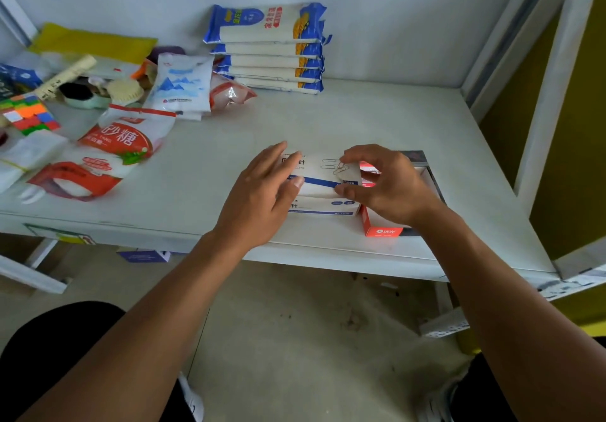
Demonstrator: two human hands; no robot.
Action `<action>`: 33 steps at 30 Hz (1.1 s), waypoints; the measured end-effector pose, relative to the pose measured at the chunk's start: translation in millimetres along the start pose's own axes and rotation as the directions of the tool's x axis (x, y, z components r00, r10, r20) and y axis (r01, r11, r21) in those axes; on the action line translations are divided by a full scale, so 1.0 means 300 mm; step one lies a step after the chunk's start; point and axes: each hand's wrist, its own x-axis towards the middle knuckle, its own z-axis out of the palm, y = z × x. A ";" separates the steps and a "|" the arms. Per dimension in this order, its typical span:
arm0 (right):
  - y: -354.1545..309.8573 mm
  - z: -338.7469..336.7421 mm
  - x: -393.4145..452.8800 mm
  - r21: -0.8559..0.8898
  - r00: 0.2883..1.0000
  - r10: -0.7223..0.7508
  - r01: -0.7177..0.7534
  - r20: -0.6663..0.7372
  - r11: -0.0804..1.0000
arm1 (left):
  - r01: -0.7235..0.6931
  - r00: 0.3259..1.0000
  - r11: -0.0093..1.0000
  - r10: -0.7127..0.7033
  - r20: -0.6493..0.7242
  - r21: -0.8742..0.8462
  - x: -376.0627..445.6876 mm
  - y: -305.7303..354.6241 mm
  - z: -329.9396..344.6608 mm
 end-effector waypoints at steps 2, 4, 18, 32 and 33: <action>0.006 -0.003 0.003 -0.004 1.000 0.006 -0.006 0.007 1.000 | 0.023 1.000 0.999 -0.023 0.011 -0.031 -0.005 0.011 0.008; 0.011 -0.003 0.006 -0.011 1.000 0.005 -0.004 0.002 1.000 | 0.053 0.998 0.998 -0.051 0.035 -0.040 -0.013 0.019 0.018; 0.025 -0.007 -0.028 -0.138 0.995 -0.073 0.081 0.067 0.987 | -0.074 0.996 0.979 0.063 0.065 0.188 -0.012 0.043 0.028; 0.155 -0.068 -0.066 -0.286 0.887 0.339 -0.429 -0.314 0.857 | 0.028 0.998 0.987 -0.035 0.043 0.158 0.085 0.020 0.057; 0.152 -0.065 -0.072 -0.270 0.880 0.348 -0.439 -0.325 0.857 | 0.032 0.998 0.989 -0.040 0.050 0.145 0.092 0.019 0.058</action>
